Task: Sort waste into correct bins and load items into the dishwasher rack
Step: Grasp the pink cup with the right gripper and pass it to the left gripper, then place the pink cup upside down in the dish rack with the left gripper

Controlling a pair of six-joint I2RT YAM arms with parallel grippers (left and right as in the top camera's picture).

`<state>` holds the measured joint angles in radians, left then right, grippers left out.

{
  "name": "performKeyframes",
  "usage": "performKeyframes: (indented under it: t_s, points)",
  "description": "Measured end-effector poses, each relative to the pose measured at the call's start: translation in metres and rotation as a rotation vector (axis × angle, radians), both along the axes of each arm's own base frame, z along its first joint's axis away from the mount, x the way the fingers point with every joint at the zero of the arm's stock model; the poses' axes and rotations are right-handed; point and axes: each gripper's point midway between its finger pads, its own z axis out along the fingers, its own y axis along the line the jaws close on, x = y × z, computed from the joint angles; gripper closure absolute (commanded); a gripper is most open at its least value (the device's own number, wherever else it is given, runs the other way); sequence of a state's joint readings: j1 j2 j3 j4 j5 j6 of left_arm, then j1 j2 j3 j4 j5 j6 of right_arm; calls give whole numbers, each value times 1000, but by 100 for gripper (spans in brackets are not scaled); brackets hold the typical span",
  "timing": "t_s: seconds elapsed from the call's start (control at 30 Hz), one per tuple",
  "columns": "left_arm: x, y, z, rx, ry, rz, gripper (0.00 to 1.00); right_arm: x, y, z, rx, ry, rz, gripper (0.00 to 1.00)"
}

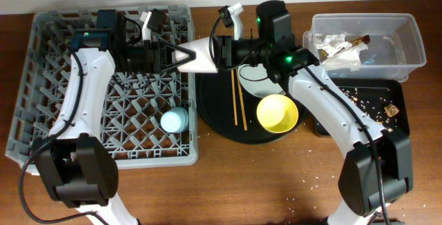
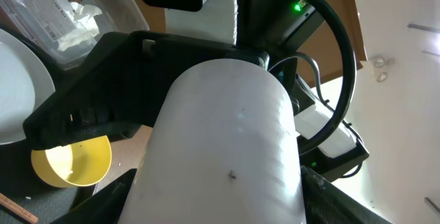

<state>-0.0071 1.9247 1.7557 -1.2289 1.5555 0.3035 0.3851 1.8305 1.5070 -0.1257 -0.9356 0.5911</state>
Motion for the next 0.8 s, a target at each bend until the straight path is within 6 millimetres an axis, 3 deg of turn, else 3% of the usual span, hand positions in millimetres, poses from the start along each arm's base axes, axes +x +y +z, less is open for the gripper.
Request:
performKeyframes:
  t_s: [0.1, 0.2, 0.4, 0.53, 0.63, 0.8]
  points:
    - [2, 2, -1, 4, -14, 7, 36, -1, -1, -6, -16, 14, -1, 25]
    - [11, 18, -9, 56, -20, 56, 36, 3, -13, -13, -37, 50, -24, 24]
    - [31, 62, -35, 210, -26, 184, 36, 33, -75, -20, -32, 115, -138, 22]
    - [40, 80, -84, 538, 63, 261, 36, 25, -119, -54, -119, 277, -199, 21]
    - [49, 94, -120, 908, 75, 333, 36, 14, -135, -75, -204, 334, -220, 21]
    - [53, 82, -163, 1255, 32, 317, 36, 4, -146, -97, -316, 366, -241, 21]
